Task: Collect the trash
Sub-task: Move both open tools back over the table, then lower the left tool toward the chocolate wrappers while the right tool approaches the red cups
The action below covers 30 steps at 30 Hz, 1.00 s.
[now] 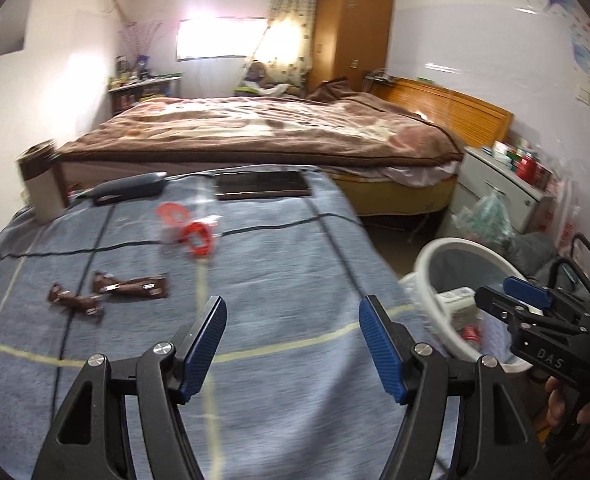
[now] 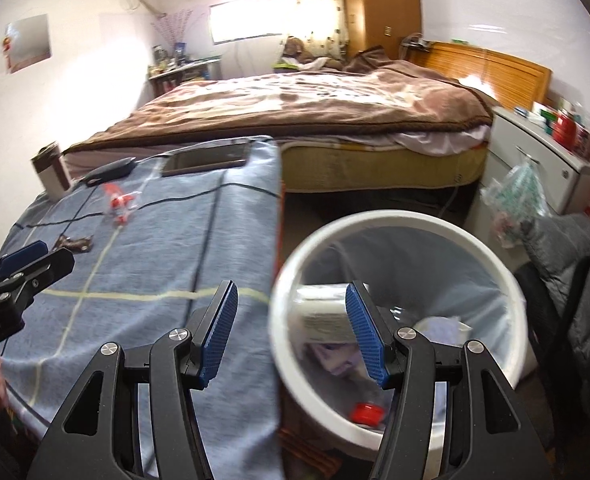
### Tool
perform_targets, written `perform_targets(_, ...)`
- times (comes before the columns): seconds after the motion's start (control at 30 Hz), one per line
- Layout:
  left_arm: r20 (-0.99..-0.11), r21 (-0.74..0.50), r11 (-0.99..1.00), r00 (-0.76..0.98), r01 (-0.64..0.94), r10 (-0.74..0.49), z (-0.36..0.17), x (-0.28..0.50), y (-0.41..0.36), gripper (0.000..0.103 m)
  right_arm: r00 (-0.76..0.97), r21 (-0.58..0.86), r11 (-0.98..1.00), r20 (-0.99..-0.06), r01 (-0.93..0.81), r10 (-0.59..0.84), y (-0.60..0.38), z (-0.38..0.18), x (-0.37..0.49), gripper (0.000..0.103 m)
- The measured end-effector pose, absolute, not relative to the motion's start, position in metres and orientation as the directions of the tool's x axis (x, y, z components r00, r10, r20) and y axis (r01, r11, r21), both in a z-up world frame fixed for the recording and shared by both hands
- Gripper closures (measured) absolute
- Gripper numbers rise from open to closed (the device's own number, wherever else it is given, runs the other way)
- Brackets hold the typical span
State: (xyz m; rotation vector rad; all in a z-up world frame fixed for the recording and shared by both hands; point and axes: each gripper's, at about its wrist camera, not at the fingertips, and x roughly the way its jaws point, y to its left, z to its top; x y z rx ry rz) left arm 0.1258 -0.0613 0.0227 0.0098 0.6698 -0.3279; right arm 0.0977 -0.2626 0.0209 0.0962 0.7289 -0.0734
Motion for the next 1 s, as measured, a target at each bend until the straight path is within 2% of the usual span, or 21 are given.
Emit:
perform_targets(0.47,-0.667,-0.11,0.993,0.736,0.048,-0.11,0.003,0.144,0.046,0.032,0.728,0.042,0.998,-0.683,-0.052,0.067,-0.201,0.019,0.125,0.045)
perform_targets(1.0,-0.691,-0.134,0.99,0.721,-0.054,-0.054,-0.008,0.166,0.102,0.031,0.698,0.06,0.987,-0.7,-0.151,0.15,-0.148,0.016,0.176,0.045)
